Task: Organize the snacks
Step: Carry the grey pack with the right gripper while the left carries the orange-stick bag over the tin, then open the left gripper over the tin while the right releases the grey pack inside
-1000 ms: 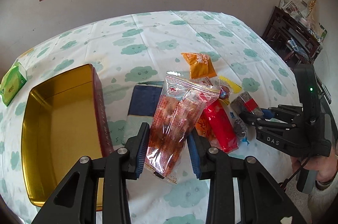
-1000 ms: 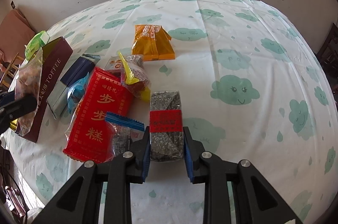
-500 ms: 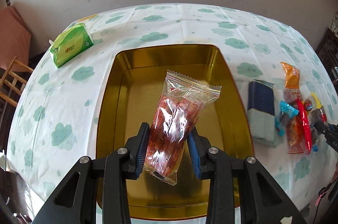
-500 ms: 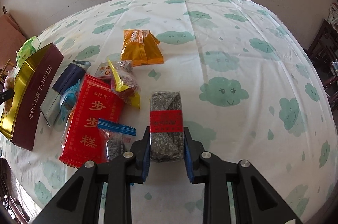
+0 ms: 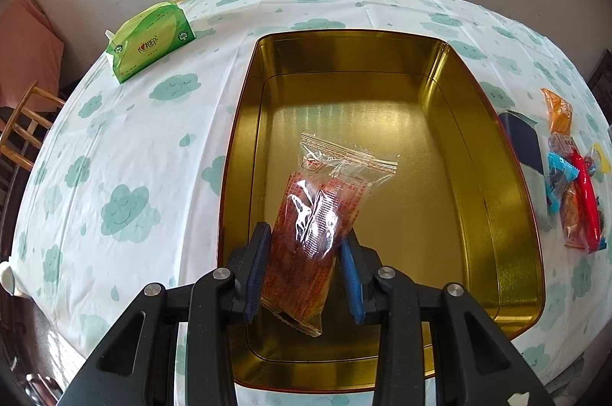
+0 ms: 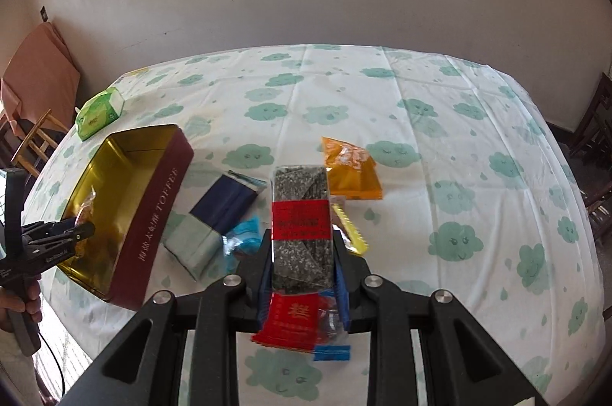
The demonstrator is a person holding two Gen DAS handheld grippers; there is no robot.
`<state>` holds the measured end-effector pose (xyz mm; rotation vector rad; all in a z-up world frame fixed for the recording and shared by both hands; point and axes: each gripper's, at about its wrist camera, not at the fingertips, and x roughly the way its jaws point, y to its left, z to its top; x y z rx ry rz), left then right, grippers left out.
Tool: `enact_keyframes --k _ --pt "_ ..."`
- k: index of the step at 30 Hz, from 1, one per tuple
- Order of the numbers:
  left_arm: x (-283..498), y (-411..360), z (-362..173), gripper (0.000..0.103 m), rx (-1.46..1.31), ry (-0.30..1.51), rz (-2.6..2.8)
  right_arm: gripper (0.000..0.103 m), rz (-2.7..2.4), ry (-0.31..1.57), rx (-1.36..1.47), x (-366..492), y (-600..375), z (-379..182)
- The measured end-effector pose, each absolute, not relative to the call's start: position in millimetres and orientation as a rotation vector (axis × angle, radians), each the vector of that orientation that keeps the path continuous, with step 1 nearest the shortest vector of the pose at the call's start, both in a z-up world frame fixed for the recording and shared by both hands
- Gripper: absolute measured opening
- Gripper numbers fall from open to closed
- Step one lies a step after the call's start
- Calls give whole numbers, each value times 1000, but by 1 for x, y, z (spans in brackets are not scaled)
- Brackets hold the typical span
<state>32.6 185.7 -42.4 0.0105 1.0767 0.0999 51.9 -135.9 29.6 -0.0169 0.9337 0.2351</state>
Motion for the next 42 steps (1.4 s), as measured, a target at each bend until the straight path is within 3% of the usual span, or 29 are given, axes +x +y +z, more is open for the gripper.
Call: enact_keyframes --k 17,25,32,42 --pt "24 201 -43 32 -30 1065 122 27 571 1002 -131 41 39 8" --pt "22 204 -41 36 -81 1056 109 27 588 1021 -160 42 60 -3" --pt "13 208 -18 49 -110 996 107 27 591 1040 -176 50 65 -12" --pt "-9 245 15 52 -161 911 198 27 607 1052 -216 50 86 -24"
